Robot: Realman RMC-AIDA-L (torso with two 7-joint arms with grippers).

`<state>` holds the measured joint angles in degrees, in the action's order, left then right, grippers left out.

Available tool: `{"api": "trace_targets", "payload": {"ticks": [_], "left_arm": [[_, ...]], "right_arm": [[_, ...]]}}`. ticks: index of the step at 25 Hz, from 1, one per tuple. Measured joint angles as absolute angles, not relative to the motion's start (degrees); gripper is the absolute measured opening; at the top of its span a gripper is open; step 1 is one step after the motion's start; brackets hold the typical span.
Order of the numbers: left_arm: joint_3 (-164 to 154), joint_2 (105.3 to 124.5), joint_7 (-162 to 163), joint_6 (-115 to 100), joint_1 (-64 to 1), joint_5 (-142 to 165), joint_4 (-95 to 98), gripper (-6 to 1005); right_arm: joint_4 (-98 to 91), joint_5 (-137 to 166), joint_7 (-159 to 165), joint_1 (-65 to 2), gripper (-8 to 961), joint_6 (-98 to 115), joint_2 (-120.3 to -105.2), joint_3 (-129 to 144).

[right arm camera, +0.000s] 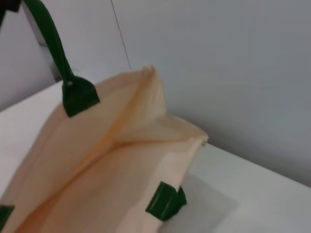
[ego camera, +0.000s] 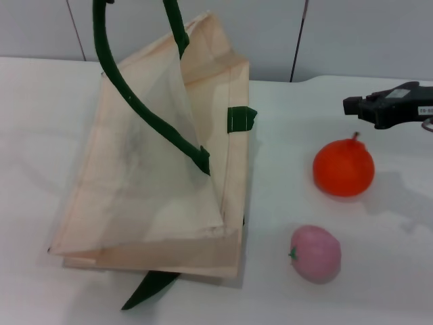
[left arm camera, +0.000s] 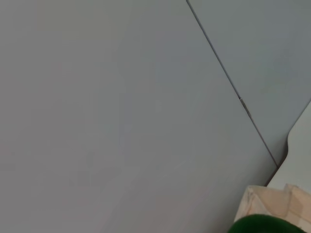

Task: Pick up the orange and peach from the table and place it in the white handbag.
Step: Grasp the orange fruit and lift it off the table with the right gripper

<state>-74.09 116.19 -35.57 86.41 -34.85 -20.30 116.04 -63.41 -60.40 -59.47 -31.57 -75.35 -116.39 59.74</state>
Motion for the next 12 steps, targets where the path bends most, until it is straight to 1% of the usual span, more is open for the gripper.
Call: {"api": "trace_targets", "payload": {"ticks": [8, 12], "left_arm": [[-74.2, 116.2, -35.6, 86.6, -35.08, -20.3, 116.01, 134], [-74.27, 116.22, -35.49, 86.33, -34.57, -20.31, 116.01, 133]], "right_arm": [[-61.33, -59.48, -59.54, -32.27, 11, -74.91, -116.21, 59.71], [-61.04, -59.48, -59.67, -32.29, 20, -74.86, -116.19, 59.41]]}}
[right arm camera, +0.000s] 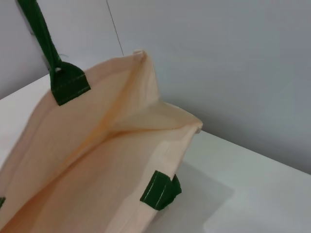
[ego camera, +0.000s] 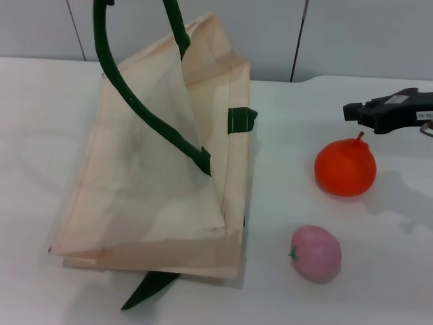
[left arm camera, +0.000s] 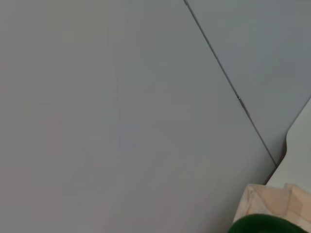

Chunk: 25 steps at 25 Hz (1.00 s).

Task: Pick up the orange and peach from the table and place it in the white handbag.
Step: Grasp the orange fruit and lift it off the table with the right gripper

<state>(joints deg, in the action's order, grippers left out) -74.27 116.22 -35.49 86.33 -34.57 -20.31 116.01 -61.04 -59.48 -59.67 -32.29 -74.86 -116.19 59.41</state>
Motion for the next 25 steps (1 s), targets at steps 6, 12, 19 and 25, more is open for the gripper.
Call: {"api": "trace_targets", "payload": {"ticks": [6, 12, 19, 25], "left_arm": [[-74.19, 116.28, -35.45, 86.26, -34.5, -20.29, 116.01, 133], [-74.09, 116.28, -35.42, 86.15, -34.53, -20.29, 116.01, 133], [-74.05, 116.25, -35.48, 86.14, -34.48, -20.25, 115.96, 133], [-74.0, 116.16, -35.59, 86.43, -34.78, -19.63, 115.92, 133]], "right_arm": [[-61.04, -59.48, -59.68, -32.33, 33, -74.86, -116.1, 59.22], [-61.06, -59.42, -59.68, -32.42, 46, -75.36, -116.0, 59.37], [-60.91, -55.9, -58.75, -33.41, 62, -77.01, -115.65, 58.97], [-59.35, -50.45, -57.02, -34.73, 177, -76.54, -115.6, 57.88]]}}
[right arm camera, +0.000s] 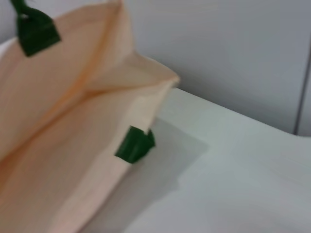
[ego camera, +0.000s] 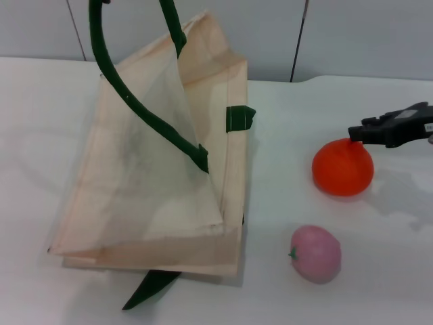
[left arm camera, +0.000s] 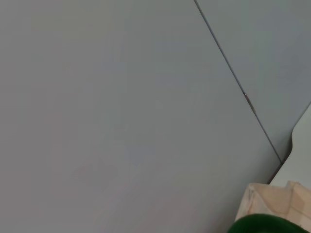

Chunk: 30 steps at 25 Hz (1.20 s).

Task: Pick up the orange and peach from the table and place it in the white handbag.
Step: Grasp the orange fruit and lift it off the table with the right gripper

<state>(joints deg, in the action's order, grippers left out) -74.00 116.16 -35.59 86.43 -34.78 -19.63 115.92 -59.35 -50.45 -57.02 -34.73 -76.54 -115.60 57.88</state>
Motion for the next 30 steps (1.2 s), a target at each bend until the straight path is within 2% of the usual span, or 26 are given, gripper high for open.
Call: {"api": "trace_targets", "payload": {"ticks": [4, 9, 15, 20, 30], "left_arm": [[-74.0, 116.1, -35.6, 86.49, -34.78, -19.61, 115.93, 133], [-74.0, 116.03, -35.6, 86.49, -34.94, -19.59, 115.95, 133], [-73.9, 116.01, -35.69, 86.32, -34.97, -19.59, 116.0, 133], [-73.81, 116.01, -35.73, 86.27, -35.02, -18.99, 115.98, 133], [-73.83, 116.01, -35.69, 86.36, -35.58, -18.9, 115.92, 133]], "right_arm": [[-56.67, -46.89, -57.26, -36.3, 288, -76.33, -115.62, 54.81], [-53.44, -44.27, -57.3, -37.87, 543, -75.06, -115.66, 53.91], [-49.33, -42.7, -57.29, -40.06, 784, -74.76, -115.7, 54.11], [-48.42, -42.74, -57.38, -41.22, 882, -75.29, -115.91, 54.41], [-44.78, -42.44, -57.57, -42.48, 883, -72.81, -115.77, 54.34]]}}
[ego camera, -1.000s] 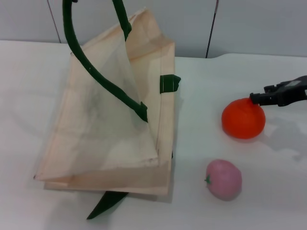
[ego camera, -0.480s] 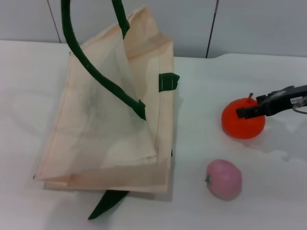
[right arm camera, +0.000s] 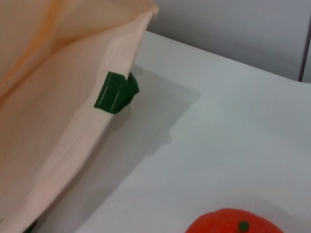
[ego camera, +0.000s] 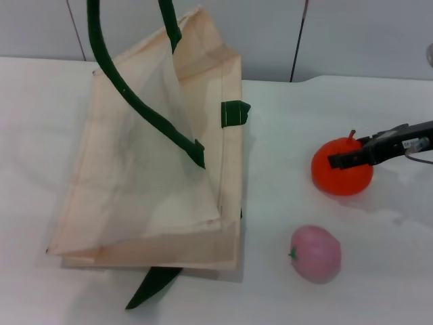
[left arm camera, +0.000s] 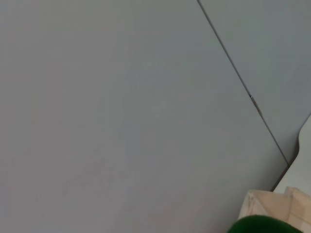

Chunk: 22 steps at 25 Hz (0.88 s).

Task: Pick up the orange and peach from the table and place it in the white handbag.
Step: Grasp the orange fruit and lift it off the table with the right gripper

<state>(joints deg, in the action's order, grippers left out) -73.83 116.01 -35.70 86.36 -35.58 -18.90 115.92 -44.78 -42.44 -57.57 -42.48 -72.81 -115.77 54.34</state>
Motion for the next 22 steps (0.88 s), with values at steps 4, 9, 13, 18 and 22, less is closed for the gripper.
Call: {"api": "trace_targets", "payload": {"ticks": [4, 9, 13, 18, 22], "left_arm": [[-73.83, 116.01, -35.66, 86.46, -35.67, -18.89, 115.92, 133], [-73.83, 116.01, -35.64, 86.5, -35.75, -18.89, 115.92, 133], [-73.83, 116.01, -35.62, 86.47, -35.84, -18.89, 115.92, 133], [-73.83, 116.01, -35.6, 86.37, -35.86, -18.89, 115.92, 133], [-73.83, 116.01, -35.59, 86.38, -35.86, -18.89, 115.92, 133]], "right_arm": [[-42.93, -41.19, -57.51, -43.36, 884, -70.18, -115.69, 54.46], [-40.16, -38.69, -57.16, -44.79, 875, -68.15, -115.6, 54.02], [-37.69, -37.76, -57.04, -46.16, 863, -66.54, -115.61, 54.17], [-37.16, -37.21, -56.68, -46.93, 848, -66.05, -115.58, 54.39], [-37.13, -36.36, -56.3, -47.28, 836, -66.57, -115.72, 54.5]]}}
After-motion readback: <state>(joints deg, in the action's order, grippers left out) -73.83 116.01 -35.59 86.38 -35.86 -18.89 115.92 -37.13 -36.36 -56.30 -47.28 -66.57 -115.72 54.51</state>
